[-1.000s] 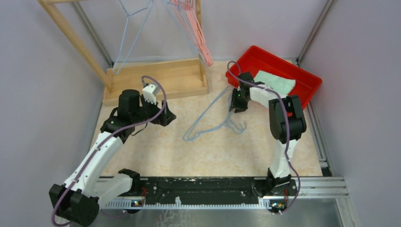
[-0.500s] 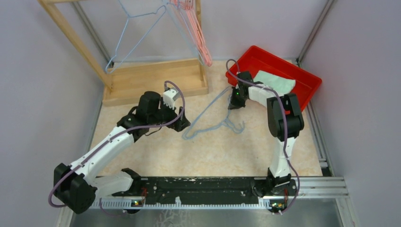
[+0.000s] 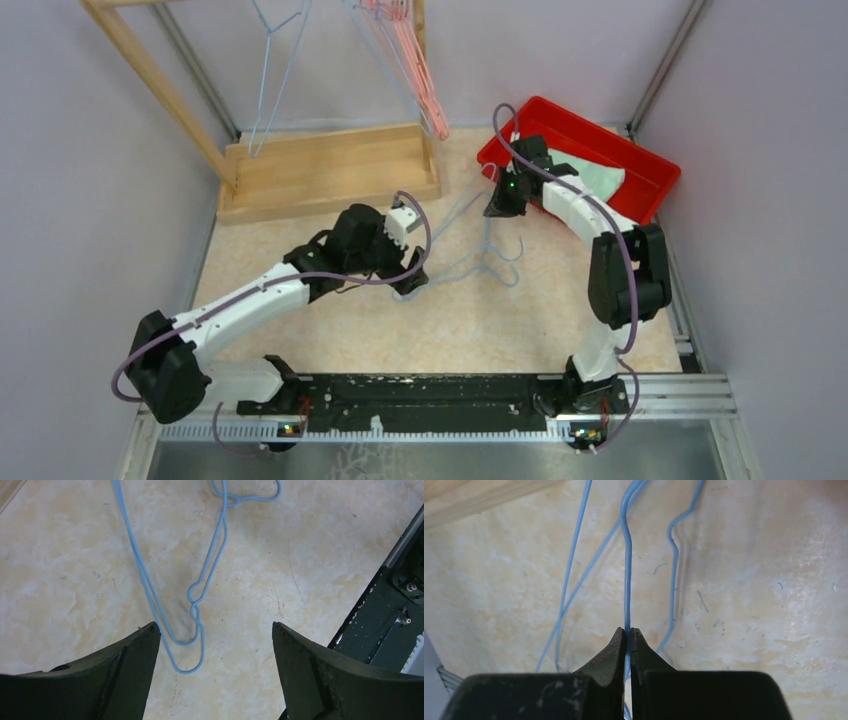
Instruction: Organize the hangers
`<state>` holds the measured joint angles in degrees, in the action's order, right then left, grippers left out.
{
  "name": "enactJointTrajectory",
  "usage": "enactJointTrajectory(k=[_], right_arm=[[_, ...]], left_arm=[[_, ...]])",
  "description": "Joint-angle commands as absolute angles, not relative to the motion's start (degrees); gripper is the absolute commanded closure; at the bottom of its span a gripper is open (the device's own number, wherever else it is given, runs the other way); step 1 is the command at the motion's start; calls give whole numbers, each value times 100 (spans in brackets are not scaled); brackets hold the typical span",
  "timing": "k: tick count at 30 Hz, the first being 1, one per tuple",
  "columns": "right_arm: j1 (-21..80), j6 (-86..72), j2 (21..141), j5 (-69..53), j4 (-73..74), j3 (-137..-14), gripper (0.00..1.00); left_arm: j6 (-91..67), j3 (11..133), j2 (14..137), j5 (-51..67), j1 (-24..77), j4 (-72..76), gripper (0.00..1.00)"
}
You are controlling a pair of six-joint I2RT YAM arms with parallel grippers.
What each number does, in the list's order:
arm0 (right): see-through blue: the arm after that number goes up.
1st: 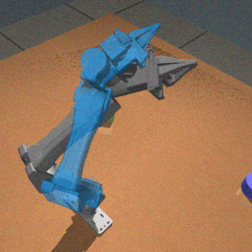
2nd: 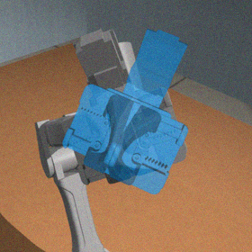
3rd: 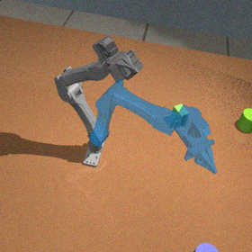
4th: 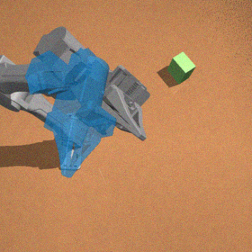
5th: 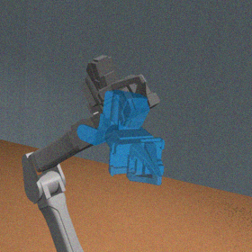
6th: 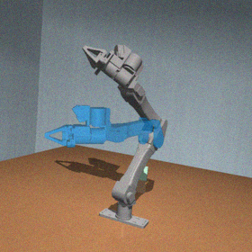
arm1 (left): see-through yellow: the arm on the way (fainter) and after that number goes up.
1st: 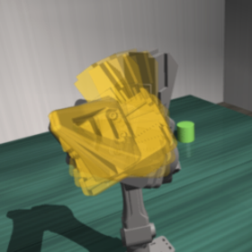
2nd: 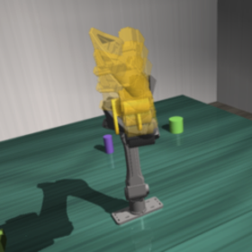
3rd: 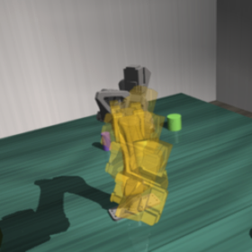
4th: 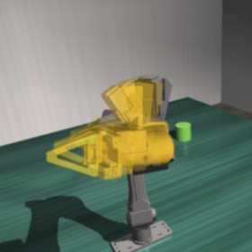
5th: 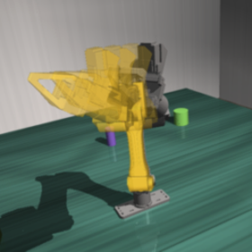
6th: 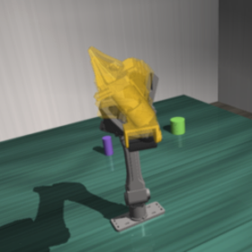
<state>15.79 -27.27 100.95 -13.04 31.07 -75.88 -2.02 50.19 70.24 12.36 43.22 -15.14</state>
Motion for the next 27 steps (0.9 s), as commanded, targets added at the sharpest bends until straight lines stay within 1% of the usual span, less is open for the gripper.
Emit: enactJointTrajectory(k=[1,9,19,27], right_arm=[[1652,-2900,9682,-1734,3160,-8048,100],[1740,-3067,9523,-2132,3220,-8214,100],[1764,-3330,9222,-2763,3328,-8664,100],[1831,-3402,9061,-3157,3613,-8846,100]], left_arm=[[29,5423,7282,954,4710,-1049,13],[151,5711,7997,845,5058,-611,14],[-30,5451,8453,753,5216,-114,14],[-240,5336,8776,104,5245,451,14]])
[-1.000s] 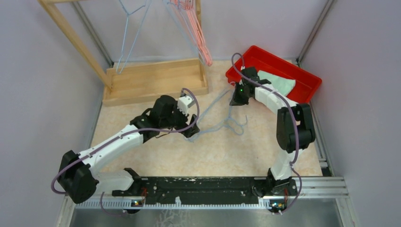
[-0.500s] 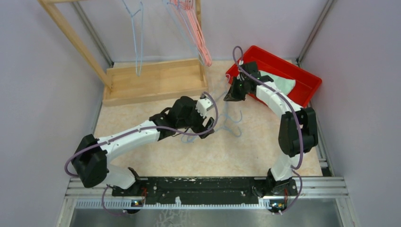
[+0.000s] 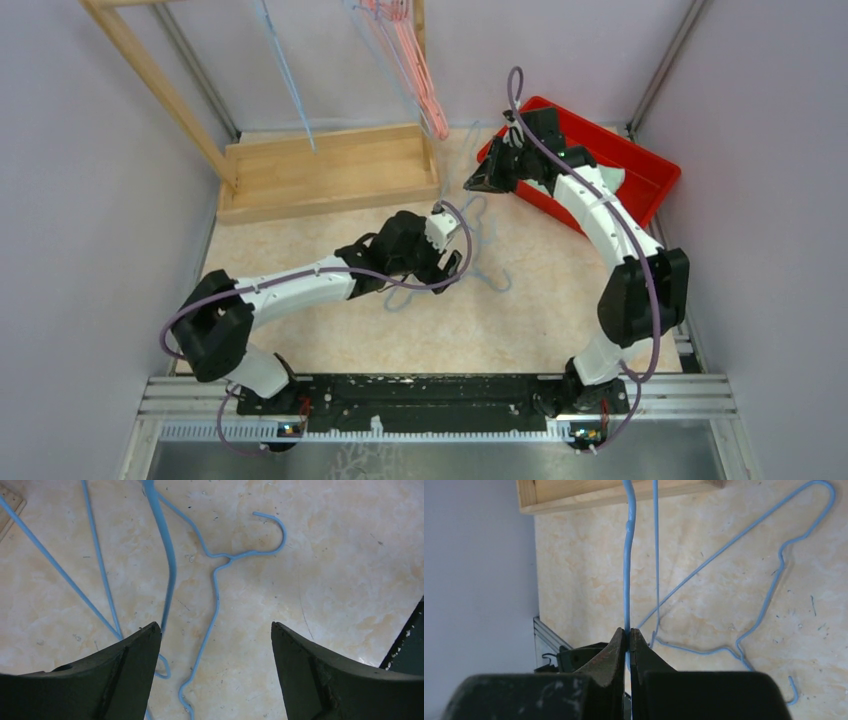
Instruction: Organize the hangers
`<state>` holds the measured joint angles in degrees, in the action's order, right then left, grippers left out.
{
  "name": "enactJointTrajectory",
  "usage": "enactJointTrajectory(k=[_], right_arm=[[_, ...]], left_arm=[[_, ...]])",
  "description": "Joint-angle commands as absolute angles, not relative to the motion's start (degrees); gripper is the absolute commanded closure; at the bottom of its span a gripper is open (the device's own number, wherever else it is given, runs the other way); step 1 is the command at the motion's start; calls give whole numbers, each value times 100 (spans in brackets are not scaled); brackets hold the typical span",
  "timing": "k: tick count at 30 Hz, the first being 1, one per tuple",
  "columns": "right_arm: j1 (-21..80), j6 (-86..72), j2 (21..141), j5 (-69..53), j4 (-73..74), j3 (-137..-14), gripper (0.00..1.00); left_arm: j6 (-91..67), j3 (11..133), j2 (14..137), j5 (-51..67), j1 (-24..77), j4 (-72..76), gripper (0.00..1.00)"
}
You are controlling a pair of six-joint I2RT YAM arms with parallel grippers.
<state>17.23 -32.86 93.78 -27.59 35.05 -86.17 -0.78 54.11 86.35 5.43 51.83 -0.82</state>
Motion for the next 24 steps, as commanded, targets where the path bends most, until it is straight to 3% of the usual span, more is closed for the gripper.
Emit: enactJointTrajectory(k=[1,7,15,16,19,20,24], right_arm=[[1848,-3426,9023,-3220,3633,-8812,100],[1861,-3662,8737,-3750,3673,-8444,100],[1881,-3894,8293,-4272,3698,-8022,100],[1881,-3875,8274,-4298,3738,-8005,100],[1876,-3887,8200,-4334,3752,-7881,100],[1880,-3899,8178,-4321,3725,-7835,100],[1869,-3902,8206,-4275,3624,-7805,100]], left_arm=[[-267,5340,8825,34,5239,523,14],[-345,5464,9040,-294,5262,677,19],[-307,5421,9071,-799,5265,513,37],[-309,5370,9037,-880,5268,517,43],[-261,5310,8954,-995,5270,388,88],[-284,5327,8931,-1070,5270,244,98],[-485,5276,8686,-1424,5267,-318,100]])
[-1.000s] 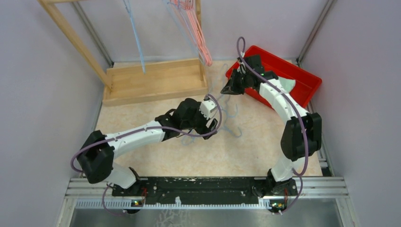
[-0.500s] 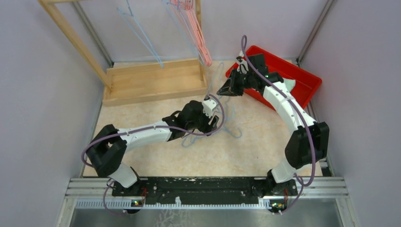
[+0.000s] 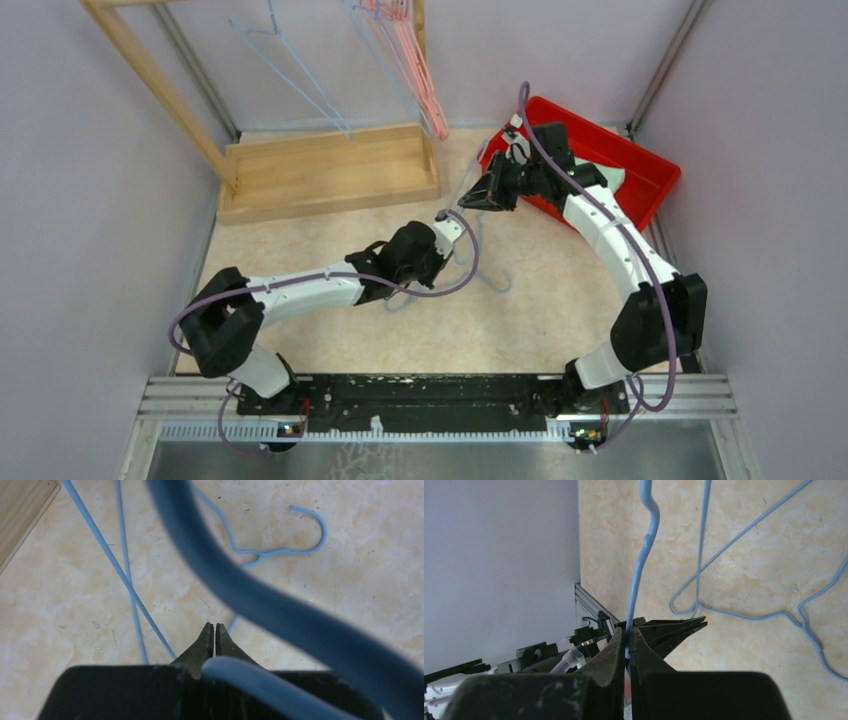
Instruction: Organize the hangers
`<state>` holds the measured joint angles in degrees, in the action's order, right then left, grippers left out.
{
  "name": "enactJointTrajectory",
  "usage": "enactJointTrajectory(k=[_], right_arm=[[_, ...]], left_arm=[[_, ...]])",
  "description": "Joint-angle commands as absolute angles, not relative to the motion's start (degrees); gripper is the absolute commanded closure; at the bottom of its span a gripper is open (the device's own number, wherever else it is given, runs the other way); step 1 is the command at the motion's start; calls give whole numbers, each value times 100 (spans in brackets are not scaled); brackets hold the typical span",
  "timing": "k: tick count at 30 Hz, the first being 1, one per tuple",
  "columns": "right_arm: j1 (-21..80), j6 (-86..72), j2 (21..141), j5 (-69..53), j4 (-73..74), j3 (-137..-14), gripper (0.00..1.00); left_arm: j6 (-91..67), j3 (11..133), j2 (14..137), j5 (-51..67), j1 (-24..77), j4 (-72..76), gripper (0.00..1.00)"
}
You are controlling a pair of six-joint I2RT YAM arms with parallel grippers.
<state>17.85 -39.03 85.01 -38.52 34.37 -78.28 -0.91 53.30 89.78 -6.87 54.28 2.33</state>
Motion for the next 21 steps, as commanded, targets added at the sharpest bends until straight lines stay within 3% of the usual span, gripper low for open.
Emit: enactJointTrajectory(k=[1,2,4,5,7,10,21], right_arm=[[1865,-3897,8221,-4216,3622,-7827,100],[1839,-3901,8222,-4165,3610,-7843,90],[1740,-3902,8157,-4132,3461,-7838,56],[1683,-3916,8090,-4138,3297,-7821,44],[1536,-3979,7961,-4146,3042,-7784,32],[1317,-3997,7927,-4093,2808,-7793,27],[1024,-3989,8143,-4065,2591,-7601,26]], left_arm=[[-578,5241,8585,-1574,5267,-459,100],[-659,5186,8481,-1803,5265,-606,100],[-820,5094,8237,-2122,5256,-931,100],[-856,5040,8048,-2194,5261,-1151,100],[-937,4941,7749,-2308,5254,-1444,100],[-1139,4793,7307,-2466,5254,-1935,100],[-2846,4247,5502,-2520,5247,-3710,100]])
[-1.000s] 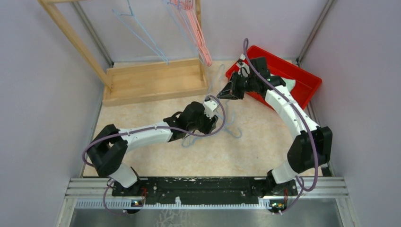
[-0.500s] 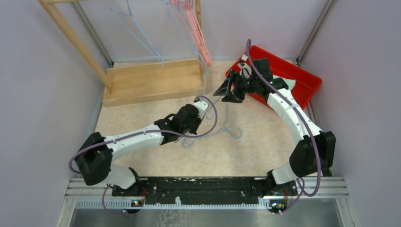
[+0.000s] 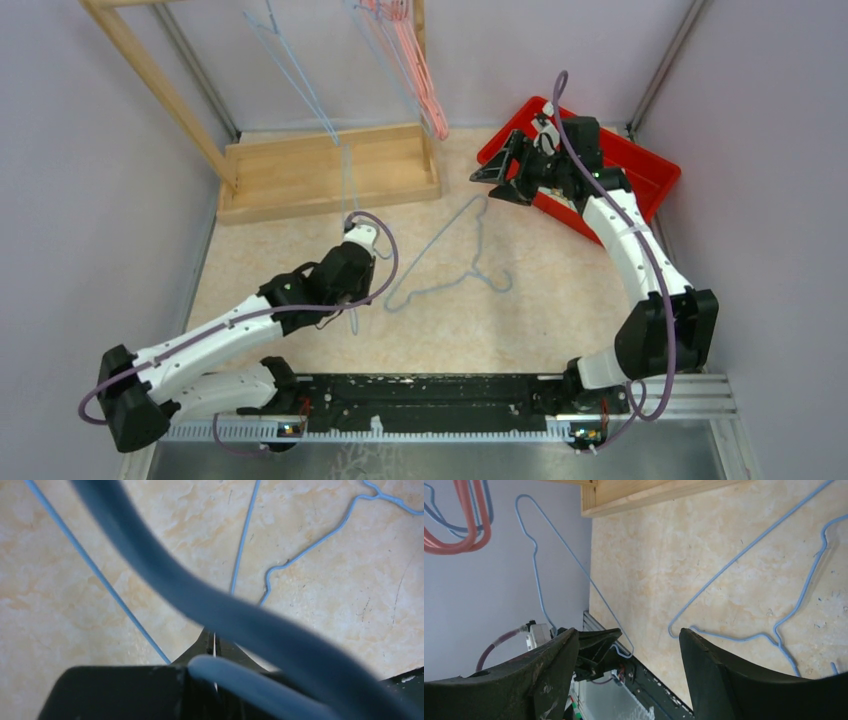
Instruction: Organize the hangers
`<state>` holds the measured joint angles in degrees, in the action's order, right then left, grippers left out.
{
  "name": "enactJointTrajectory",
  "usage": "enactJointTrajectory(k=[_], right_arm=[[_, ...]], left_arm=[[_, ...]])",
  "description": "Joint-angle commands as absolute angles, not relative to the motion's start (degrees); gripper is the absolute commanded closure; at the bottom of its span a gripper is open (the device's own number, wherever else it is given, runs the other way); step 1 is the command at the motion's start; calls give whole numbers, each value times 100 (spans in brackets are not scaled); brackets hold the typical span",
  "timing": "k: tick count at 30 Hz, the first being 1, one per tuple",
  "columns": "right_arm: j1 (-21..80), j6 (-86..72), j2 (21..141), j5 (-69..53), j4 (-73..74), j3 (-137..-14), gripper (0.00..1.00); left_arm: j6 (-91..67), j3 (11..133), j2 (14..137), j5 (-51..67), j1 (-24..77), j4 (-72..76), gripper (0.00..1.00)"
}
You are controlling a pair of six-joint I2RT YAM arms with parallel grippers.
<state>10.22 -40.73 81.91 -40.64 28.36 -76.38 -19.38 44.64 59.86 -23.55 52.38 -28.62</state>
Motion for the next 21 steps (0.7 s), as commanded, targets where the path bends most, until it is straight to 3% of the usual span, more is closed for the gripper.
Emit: enactJointTrajectory(k=[1,12,18,21], right_arm=[[1028,-3925,8139,-4018,2659,-7619,26],[1026,-3544,8080,-3754,2989,-7711,27],[1028,-3441,8104,-3652,3111,-7836,27],[1028,-3450,8130,-3656,3111,-7888,27]], left_arm=[[-3003,4179,5361,-2586,5253,-3782,100],[-4000,5104,4866,-3099,4836,-4855,100],[-2802,5697,4679,-1783,2889,-4678,100],[-2156,6237,5114,-1373,2385,-4573,100]])
